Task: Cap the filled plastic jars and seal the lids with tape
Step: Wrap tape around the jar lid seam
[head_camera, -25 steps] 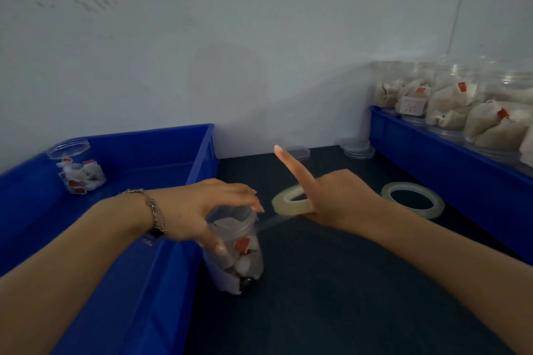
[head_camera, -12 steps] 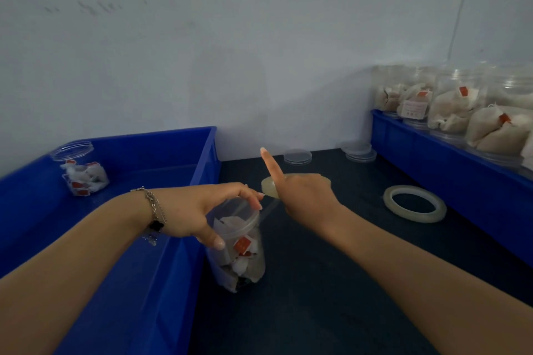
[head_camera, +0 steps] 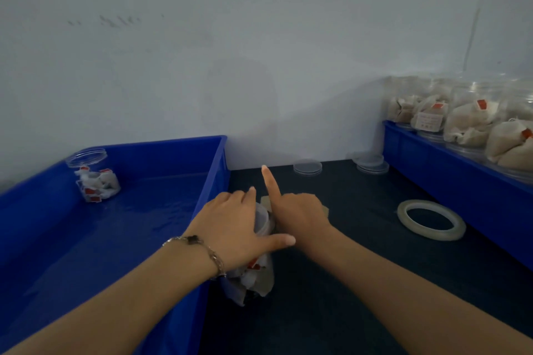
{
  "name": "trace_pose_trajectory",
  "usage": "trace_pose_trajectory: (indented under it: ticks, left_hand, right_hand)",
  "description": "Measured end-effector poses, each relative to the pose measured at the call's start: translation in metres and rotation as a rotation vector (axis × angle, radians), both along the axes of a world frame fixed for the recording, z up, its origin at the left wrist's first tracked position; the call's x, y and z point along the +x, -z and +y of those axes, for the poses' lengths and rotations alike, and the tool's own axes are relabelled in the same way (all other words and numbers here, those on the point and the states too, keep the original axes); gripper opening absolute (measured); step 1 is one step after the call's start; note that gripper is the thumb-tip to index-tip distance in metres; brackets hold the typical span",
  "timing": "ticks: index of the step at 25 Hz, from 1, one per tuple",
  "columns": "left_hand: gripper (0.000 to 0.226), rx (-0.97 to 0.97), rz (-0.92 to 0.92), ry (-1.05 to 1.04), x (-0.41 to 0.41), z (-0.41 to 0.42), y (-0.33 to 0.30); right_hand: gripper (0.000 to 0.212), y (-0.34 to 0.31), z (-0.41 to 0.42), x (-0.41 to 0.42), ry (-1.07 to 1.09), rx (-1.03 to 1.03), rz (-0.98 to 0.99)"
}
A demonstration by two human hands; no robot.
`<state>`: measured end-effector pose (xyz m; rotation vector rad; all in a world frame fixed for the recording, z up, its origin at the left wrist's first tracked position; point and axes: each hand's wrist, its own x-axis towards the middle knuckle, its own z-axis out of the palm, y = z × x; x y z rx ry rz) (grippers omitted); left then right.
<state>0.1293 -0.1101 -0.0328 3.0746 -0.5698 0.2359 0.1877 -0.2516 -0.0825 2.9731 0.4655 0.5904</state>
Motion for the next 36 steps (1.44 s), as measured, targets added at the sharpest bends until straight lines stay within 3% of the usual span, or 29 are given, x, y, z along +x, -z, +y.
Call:
trace_pose_trajectory:
  ticks: [2, 5, 10, 14, 17, 20, 25, 30, 36]
  left_hand:
    - [0.084, 0.049, -0.080, 0.016, 0.006, -0.002, 0.004]
    - [0.062, -0.031, 0.017, 0.091, 0.012, 0.005, -0.004]
    - [0.070, 0.007, 0.122, 0.104, 0.011, 0.009, -0.004]
    - [0.087, 0.031, 0.160, 0.042, 0.012, 0.009, -0.002]
    - [0.067, 0.000, 0.102, 0.060, 0.012, 0.008, -0.001]
    - [0.048, -0.019, 0.001, 0.057, 0.012, 0.005, 0.003]
    - [0.040, -0.040, -0.070, 0.040, 0.013, 0.003, 0.008]
    - [0.038, -0.082, -0.068, 0.086, 0.012, 0.005, 0.008]
    - [0.031, -0.119, -0.031, 0.134, 0.007, 0.006, 0.000]
  right_hand:
    - [0.095, -0.007, -0.005, -0.001, 0.011, 0.083, 0.039]
    - [0.089, -0.017, -0.022, -0.010, -0.084, 0.209, 0.159]
    - [0.075, -0.021, -0.049, -0.043, -0.341, 0.236, 0.155]
    - [0.062, -0.021, -0.052, -0.052, -0.356, 0.244, 0.098]
    - [0.053, -0.020, -0.048, -0.050, -0.361, 0.127, 0.013]
    - [0.042, -0.014, -0.037, -0.046, -0.330, 0.134, -0.017]
    - [0.013, 0.003, -0.019, -0.045, -0.243, 0.210, 0.015]
    - [0.019, 0.005, -0.022, -0.044, -0.343, 0.404, 0.063]
    - [0.020, 0.006, -0.019, -0.044, -0.396, 0.492, -0.039]
